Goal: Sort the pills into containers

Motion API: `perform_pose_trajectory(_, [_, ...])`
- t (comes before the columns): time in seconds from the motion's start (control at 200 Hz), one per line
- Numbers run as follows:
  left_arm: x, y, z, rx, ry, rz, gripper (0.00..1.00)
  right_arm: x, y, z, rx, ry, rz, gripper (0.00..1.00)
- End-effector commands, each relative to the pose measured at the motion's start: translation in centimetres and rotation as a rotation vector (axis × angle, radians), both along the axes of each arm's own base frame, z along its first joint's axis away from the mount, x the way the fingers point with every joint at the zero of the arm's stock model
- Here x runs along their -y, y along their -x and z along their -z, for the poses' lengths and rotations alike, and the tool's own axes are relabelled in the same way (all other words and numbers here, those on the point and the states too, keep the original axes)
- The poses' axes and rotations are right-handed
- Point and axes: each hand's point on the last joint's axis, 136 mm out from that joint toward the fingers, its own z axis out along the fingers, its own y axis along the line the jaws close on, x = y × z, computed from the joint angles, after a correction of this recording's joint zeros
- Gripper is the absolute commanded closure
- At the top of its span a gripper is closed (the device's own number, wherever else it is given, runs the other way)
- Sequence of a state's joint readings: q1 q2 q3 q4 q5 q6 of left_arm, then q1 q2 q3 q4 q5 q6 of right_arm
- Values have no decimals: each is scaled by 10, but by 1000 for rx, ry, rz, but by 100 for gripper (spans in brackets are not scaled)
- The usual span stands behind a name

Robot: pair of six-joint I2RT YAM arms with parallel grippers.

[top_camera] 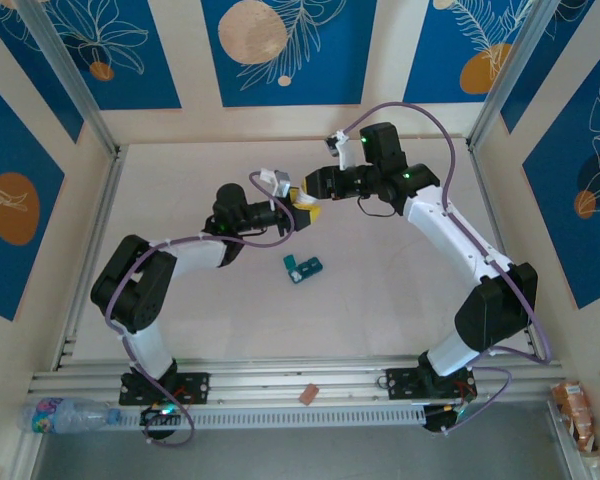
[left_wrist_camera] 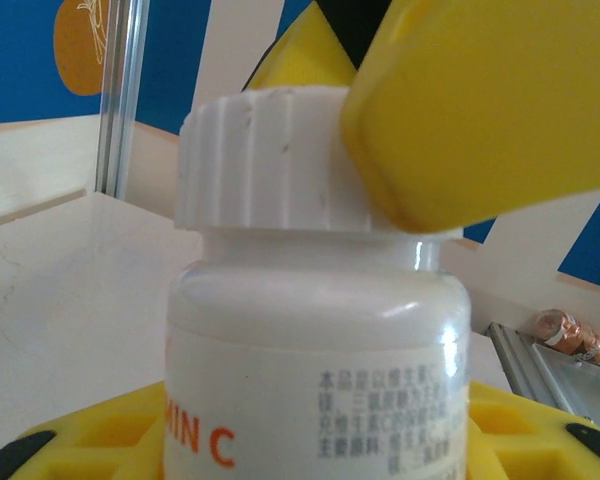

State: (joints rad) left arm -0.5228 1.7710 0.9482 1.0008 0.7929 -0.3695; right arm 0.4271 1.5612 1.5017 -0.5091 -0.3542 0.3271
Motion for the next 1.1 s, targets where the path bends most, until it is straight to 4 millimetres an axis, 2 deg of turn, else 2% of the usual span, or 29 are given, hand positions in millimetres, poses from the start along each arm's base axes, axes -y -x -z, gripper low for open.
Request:
perform_pose_trajectory(0.0, [-3,-1,-18,46,31,9,100,-2,2,2,-25,13,22,58])
perform_pose_trajectory(0.1, [-4,-3,-23,58,38,-16,100,-4,2,13,-69,22,84,64])
perform_pose_trajectory(0.295, [-8,-10,-33,104,37,-109,100,-2,2,31,-150,43,305,65])
perform_pose_trajectory(0.535, [-10,-14,-31,120,24,-146,100,-7,5,29,-138,28,365,63])
perform_pose_trajectory(0.605, [-10,-15,-28,118,21,-146,100,-4,4,25,-133,33,360,59])
perform_pose_trajectory(0.71, [-10,-15,-26,114,21,-145,100,5,5,11,-107,15,360,35])
perform_pose_trajectory(0.785, [-10,-14,-25,113,24,-142,100,13,9,-1,-75,-1,345,25])
perform_pose_trajectory(0.94, [-8,-11,-25,111,36,-115,100,29,28,-21,23,-26,284,18])
perform_pose_trajectory(1.095, [-4,-3,-27,112,43,-55,100,42,39,-37,126,-54,174,18])
